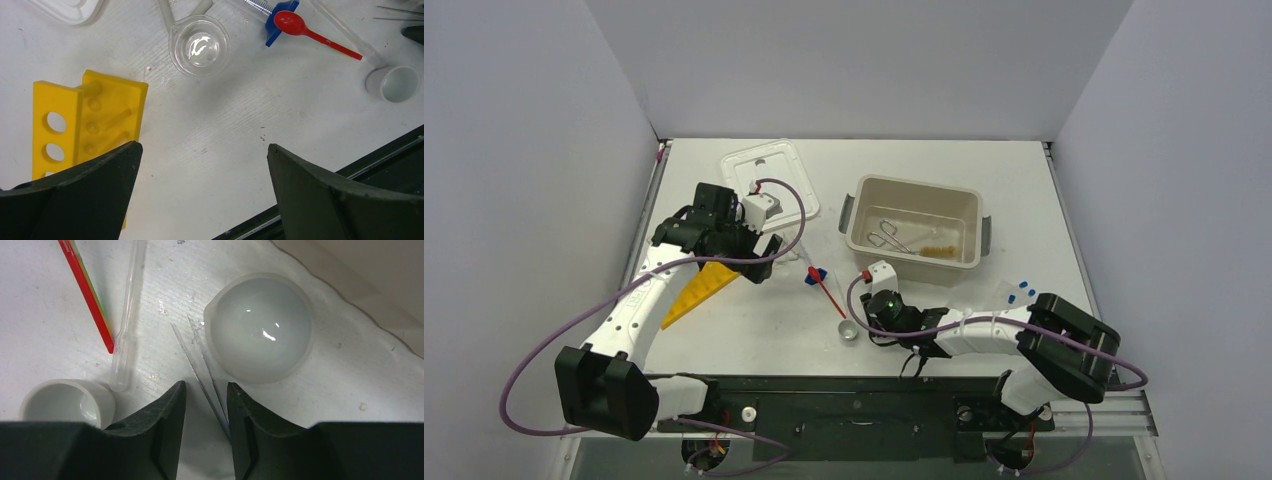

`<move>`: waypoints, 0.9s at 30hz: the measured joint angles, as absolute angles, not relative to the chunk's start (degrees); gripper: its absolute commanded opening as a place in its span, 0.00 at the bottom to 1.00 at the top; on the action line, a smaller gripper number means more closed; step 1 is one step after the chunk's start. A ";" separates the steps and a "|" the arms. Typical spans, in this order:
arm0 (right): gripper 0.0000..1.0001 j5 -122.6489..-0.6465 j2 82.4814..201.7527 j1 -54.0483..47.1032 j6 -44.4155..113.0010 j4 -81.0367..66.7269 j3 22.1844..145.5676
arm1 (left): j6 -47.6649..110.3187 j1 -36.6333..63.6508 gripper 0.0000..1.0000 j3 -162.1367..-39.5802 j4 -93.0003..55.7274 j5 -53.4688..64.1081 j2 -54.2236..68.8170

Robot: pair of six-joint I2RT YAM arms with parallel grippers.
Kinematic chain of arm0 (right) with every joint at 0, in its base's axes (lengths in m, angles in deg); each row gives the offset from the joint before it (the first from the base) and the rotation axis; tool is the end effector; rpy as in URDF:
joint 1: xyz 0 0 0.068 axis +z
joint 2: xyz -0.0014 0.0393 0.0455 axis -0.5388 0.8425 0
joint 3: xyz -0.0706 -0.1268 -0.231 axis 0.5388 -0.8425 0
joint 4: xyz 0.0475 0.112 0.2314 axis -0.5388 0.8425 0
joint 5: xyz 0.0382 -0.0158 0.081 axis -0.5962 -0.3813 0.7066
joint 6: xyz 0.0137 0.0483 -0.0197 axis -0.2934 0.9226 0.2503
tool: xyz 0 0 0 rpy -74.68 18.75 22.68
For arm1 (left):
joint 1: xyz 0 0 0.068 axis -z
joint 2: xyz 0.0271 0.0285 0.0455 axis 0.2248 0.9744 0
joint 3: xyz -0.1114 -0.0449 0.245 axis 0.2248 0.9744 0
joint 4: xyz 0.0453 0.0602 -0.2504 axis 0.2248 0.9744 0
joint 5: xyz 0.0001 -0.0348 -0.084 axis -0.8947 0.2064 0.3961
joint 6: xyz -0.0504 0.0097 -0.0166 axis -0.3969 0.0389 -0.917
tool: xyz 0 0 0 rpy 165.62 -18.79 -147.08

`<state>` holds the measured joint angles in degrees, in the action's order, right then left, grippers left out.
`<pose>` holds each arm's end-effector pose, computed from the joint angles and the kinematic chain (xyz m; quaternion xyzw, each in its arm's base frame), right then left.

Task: Organize the chemistry lab equipment
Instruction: Pick up the chemistry item at the center of the board.

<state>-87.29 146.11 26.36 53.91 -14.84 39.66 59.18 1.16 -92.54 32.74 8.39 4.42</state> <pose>0.1461 0.2213 0.1364 -0.2014 0.8971 0.1411 0.3672 0.2405 -0.0679 0.2954 0.2772 0.9158 -0.0898 0.2764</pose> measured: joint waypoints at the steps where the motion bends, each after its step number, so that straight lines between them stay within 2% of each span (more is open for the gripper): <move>1: 0.33 -87.44 145.98 26.38 54.09 -14.49 39.66 | 59.20 1.16 0.96 -92.54 32.74 8.39 4.42; 4: 0.29 -87.51 145.24 26.69 54.85 -13.49 39.40 | 59.20 1.16 0.96 -92.54 32.74 8.39 4.42; 6: 0.23 -87.53 144.50 26.97 55.47 -13.09 38.83 | 59.20 1.16 0.96 -92.54 32.74 8.39 4.42; 8: 0.13 -87.83 143.93 27.28 56.30 -13.07 38.24 | 59.20 1.16 0.97 -92.54 32.74 8.39 4.42; 9: 0.03 -88.07 143.84 27.45 56.71 -13.07 38.09 | 59.20 1.16 0.97 -92.54 32.74 8.41 4.42; 10: 0.00 -88.29 143.84 27.54 57.02 -13.12 38.07 | 59.18 1.16 0.97 -92.54 32.74 8.41 4.42; 18: 0.00 -88.99 143.47 29.07 57.70 -8.20 40.67 | 59.18 1.16 0.97 -92.54 32.77 8.41 4.42; 27: 0.00 -89.78 135.32 29.07 52.54 1.16 54.11 | 59.18 1.16 0.96 -92.54 32.79 8.39 4.42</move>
